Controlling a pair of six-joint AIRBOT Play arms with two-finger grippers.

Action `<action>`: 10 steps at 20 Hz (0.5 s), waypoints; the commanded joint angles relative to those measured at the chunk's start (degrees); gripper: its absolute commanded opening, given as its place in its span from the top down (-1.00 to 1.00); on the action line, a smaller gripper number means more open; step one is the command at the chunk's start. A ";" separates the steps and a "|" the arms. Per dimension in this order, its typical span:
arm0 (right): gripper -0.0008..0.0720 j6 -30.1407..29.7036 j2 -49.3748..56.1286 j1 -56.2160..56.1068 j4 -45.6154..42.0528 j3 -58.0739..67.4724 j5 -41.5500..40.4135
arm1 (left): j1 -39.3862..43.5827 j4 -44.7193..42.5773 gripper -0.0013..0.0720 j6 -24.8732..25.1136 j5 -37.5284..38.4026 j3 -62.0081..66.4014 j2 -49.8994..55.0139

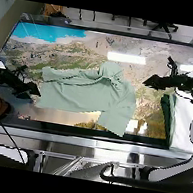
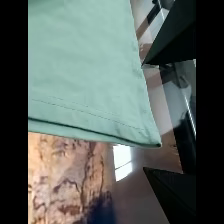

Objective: Fold the shirts.

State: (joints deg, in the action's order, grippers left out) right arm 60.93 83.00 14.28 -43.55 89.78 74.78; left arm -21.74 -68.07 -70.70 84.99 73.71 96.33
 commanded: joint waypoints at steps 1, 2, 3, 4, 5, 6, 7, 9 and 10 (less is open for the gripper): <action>0.15 -0.02 0.94 0.59 -0.52 -0.44 1.20 | -0.33 6.60 -0.93 4.42 -2.84 -5.75 -0.31; 0.15 -0.02 1.44 0.59 -0.50 -0.44 1.27 | -0.33 6.75 -0.93 4.72 -3.98 -6.64 -0.31; 0.15 -0.02 2.10 0.52 -0.46 -0.44 1.53 | -0.33 6.54 -0.93 4.76 -5.09 -7.34 -0.31; 0.15 -0.02 2.80 0.52 -0.42 -0.44 1.84 | -0.39 6.54 -0.93 4.92 -5.92 -7.76 -0.31; 0.15 -0.02 3.43 0.50 -0.39 -0.44 1.99 | -0.44 6.62 -0.93 4.92 -6.21 -7.74 -0.26; 0.15 -0.04 4.00 0.50 -0.42 -0.44 2.19 | -0.44 6.64 -0.93 5.05 -6.38 -7.74 -0.26; 0.15 -0.02 4.61 0.52 -0.42 -0.44 2.25 | -0.44 6.64 -0.93 5.16 -6.08 -7.72 -0.26; 0.15 -0.02 5.14 0.50 -0.42 -0.44 2.25 | -0.63 6.54 -0.93 5.79 -3.39 -6.25 -0.26; 0.15 -0.04 5.11 0.50 -0.39 -0.42 2.23 | -1.01 6.56 -0.93 5.88 -1.57 -4.92 -0.33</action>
State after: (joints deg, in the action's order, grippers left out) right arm 60.90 87.31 14.76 -43.97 89.34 76.73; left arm -22.28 -61.52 -65.71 81.25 67.29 96.05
